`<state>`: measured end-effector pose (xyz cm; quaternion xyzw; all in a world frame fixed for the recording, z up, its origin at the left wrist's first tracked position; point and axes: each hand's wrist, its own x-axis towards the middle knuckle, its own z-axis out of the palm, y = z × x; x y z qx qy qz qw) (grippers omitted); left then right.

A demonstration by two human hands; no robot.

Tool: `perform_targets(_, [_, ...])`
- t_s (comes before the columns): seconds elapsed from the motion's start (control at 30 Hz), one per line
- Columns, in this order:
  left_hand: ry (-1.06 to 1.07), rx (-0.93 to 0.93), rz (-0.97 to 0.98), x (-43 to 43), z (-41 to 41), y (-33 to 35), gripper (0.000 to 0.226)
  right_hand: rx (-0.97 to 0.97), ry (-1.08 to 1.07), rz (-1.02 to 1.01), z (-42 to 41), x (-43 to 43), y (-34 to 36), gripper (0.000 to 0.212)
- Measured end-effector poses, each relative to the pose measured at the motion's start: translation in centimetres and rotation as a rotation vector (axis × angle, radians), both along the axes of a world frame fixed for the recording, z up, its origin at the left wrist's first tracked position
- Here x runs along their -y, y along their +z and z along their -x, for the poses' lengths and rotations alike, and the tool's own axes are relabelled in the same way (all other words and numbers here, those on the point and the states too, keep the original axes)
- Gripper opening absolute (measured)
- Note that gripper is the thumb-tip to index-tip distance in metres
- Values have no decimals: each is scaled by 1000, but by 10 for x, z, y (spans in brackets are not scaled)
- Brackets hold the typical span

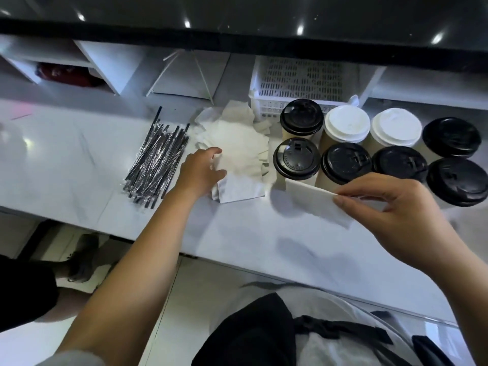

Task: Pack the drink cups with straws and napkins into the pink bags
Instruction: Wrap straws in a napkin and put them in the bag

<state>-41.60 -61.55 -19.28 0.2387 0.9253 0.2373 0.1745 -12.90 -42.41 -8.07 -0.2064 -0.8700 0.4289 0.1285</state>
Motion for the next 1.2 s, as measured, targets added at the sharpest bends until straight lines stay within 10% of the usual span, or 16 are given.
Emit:
perform_targets(0.37, [178,19,-333,1,-11,8,7,-11,12,-25,1,-22,-6,8])
perform_targets(0.77, [181,97,-861,0,-86,133,16,-201,429,168,68,-42,26,12])
perform_targets(1.2, [209,438,-1059,-39,-123,135,26,-347,290,310,70,-67,32,8])
